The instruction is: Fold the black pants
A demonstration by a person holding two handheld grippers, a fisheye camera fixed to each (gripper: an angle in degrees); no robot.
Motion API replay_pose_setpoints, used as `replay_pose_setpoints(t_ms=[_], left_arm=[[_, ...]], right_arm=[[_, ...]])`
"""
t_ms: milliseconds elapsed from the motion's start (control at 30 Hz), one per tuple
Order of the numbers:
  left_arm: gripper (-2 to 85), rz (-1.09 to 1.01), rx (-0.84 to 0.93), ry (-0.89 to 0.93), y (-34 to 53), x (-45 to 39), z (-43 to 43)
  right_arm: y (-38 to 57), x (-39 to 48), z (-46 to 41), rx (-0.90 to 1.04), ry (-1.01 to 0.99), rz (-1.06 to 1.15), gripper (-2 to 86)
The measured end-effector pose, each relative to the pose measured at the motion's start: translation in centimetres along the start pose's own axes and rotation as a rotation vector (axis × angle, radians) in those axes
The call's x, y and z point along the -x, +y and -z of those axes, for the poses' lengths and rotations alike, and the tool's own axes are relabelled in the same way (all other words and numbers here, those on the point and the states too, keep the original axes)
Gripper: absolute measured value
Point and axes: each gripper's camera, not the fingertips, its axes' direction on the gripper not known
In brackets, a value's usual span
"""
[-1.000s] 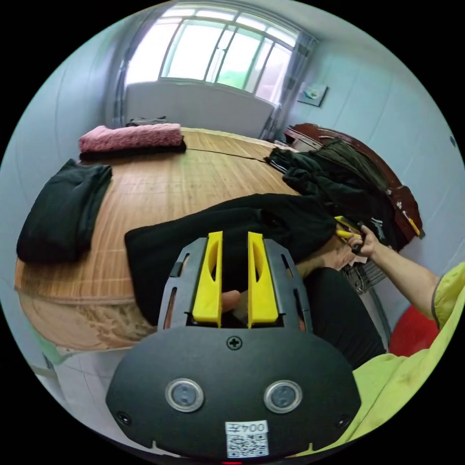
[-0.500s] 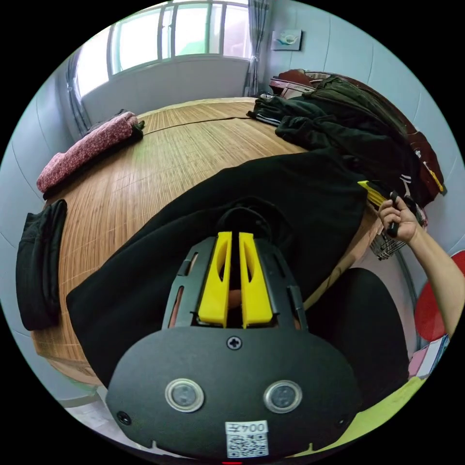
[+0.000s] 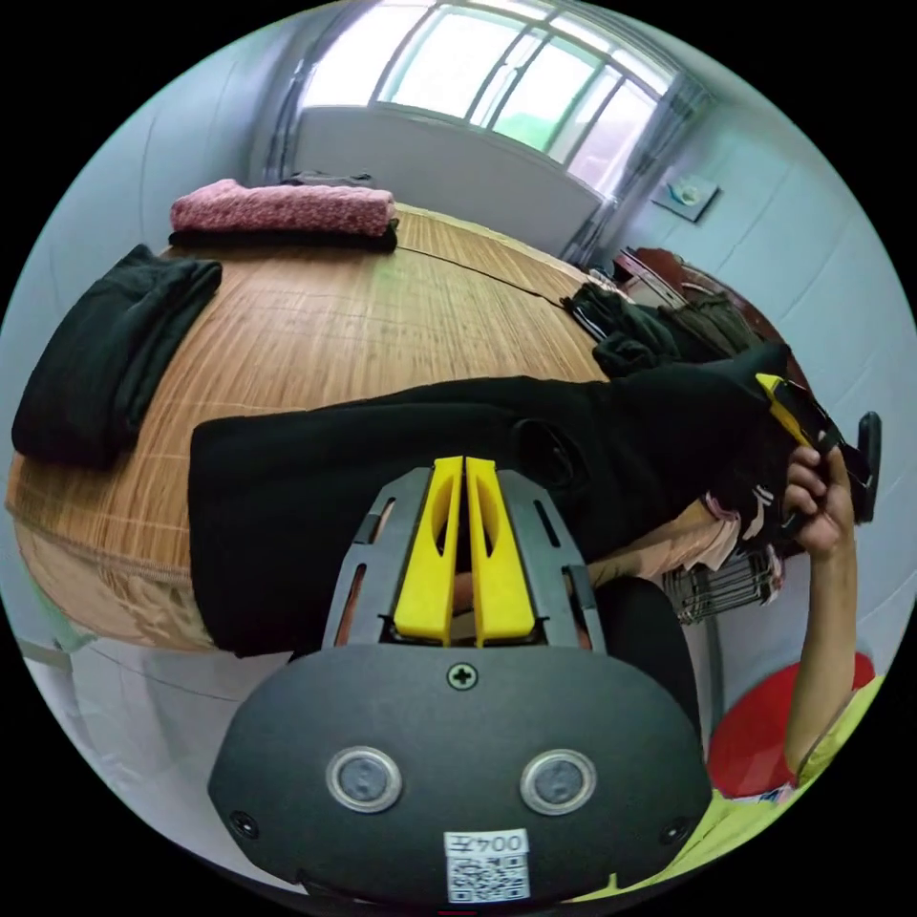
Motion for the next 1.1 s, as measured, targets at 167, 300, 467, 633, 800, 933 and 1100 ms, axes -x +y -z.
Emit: replay_pose_setpoints(t_ms=[167, 300, 467, 633, 800, 933, 1100], left_arm=[[0.8, 0.071, -0.038, -0.006, 1.1, 6.6, 3.3], [1.1, 0.166, -0.054, -0.001, 2.9, 13.0, 4.9], [1.7, 0.312, -0.042, 0.077, 5.9, 19.7, 5.3], [2.2, 0.381, -0.066, 0.139, 8.5, 23.3, 6.0], [2.9, 0.379, -0.072, 0.171, 8.6, 23.5, 6.4], [4.8, 0.375, -0.068, 0.176, 8.4, 23.7, 6.7], [9.2, 0.498, -0.148, 0.324, 9.0, 25.9, 7.1]], right_arm=[[4.0, 20.7, -1.9, -0.006, 0.118, 0.445, 3.7], [10.7, 32.3, -6.6, -0.011, 0.161, 0.698, 3.8], [20.0, 41.6, -16.5, 0.235, 0.124, 0.96, 4.4], [22.4, 44.4, -17.4, 0.212, 0.16, 1.029, 6.5], [21.6, 44.1, -15.4, 0.173, 0.104, 0.961, 12.7], [20.8, 38.8, -11.5, 0.044, 0.195, 0.806, 13.7], [20.9, 30.0, -10.6, 0.124, 0.333, 0.629, 14.3]])
